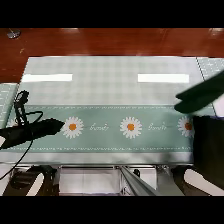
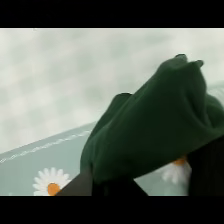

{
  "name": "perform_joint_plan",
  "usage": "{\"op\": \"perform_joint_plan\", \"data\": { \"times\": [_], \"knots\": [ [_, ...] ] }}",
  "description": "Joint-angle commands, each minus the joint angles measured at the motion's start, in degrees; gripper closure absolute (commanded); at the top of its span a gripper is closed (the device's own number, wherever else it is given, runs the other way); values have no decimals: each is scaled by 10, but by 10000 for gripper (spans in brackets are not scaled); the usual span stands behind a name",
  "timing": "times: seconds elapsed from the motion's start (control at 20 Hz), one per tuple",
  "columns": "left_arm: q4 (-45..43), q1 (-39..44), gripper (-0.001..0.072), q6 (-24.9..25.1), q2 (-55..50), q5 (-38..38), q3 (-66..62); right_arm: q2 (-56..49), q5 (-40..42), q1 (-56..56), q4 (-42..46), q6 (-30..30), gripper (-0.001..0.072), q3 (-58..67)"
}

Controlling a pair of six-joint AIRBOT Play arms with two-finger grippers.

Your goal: Fold the shirts.

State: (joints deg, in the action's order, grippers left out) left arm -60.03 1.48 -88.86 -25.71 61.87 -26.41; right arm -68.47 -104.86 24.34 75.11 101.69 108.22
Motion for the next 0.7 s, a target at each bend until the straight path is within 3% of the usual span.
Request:
{"op": "perform_joint_plan", "data": {
  "times": [0.0,0.25,0.35,0.4,0.45,0.5,0.65],
  "knots": [
    [0,0,686,3,0,-9,0,111,-15,103,95,7,689,-134],
    [0,0,686,7,0,-30,10,275,-15,216,280,-41,677,-354],
    [0,0,686,8,0,-35,21,332,-15,251,311,-28,644,-437],
    [0,0,686,8,0,-34,26,352,-14,259,303,-25,568,-475],
    [0,0,686,8,0,-34,31,363,-15,263,303,-23,327,-509],
    [0,0,686,8,0,-34,35,364,-14,263,306,-24,140,-525],
    [0,0,686,8,-2,-39,35,316,17,263,261,-29,134,-489]
  ]
}}
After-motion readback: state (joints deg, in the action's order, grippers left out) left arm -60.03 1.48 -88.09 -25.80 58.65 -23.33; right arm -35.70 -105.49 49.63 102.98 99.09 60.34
